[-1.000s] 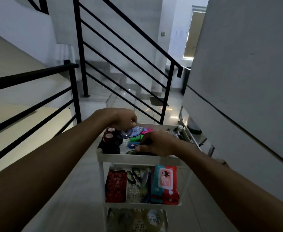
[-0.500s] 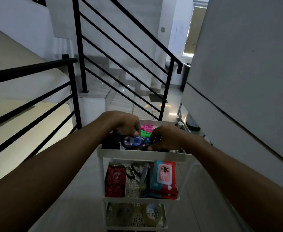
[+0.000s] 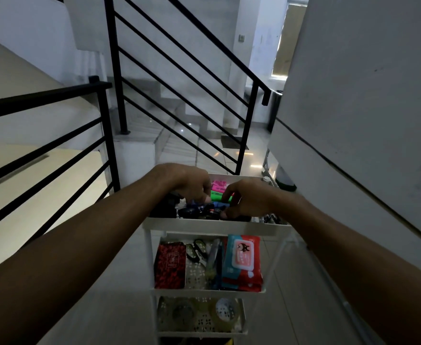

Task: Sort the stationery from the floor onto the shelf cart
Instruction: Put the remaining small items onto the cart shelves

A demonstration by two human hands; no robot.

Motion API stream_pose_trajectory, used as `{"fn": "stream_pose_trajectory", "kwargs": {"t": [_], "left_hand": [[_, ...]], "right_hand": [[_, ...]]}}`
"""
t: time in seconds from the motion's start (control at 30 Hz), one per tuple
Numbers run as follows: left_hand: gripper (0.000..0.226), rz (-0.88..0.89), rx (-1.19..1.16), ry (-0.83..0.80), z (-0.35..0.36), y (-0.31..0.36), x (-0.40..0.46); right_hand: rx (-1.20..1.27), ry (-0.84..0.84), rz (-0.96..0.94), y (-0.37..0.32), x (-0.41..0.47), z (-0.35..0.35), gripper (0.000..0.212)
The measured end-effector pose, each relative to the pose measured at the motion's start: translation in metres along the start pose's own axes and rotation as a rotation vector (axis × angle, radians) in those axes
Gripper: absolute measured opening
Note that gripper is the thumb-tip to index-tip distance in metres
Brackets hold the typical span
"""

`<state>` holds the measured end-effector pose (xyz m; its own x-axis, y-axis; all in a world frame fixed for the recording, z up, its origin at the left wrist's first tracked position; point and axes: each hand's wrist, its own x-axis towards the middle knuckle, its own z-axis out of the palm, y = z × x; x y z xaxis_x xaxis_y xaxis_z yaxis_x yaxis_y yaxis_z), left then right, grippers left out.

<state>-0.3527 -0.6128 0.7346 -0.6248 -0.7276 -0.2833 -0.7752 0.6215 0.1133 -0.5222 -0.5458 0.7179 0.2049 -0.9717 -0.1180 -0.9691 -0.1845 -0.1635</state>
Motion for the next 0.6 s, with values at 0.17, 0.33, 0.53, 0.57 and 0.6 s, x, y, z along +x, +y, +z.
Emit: {"fn": "stream_pose_trajectory", "kwargs": {"t": [0.17, 0.33, 0.53, 0.57, 0.6], "left_hand": [[0.031, -0.002, 0.031, 0.02, 0.008, 0.0, -0.007], [0.04, 0.043, -0.033, 0.157, 0.02, -0.002, -0.024], [0.059, 0.117, -0.032, 0.524, 0.053, 0.001, -0.063], [0.066, 0.104, 0.05, 0.585, 0.063, 0.002, -0.073], [0.07, 0.085, 0.132, 0.649, 0.073, 0.003, -0.083]], "right_hand": [[0.018, 0.038, -0.016, -0.003, -0.007, 0.007, 0.049], [0.019, 0.195, -0.021, -0.001, -0.018, 0.017, 0.052], [-0.012, 0.397, 0.071, -0.005, -0.054, 0.04, 0.072], [-0.016, 0.434, 0.083, -0.009, -0.063, 0.047, 0.075], [-0.017, 0.473, 0.093, -0.013, -0.073, 0.054, 0.078]]}}
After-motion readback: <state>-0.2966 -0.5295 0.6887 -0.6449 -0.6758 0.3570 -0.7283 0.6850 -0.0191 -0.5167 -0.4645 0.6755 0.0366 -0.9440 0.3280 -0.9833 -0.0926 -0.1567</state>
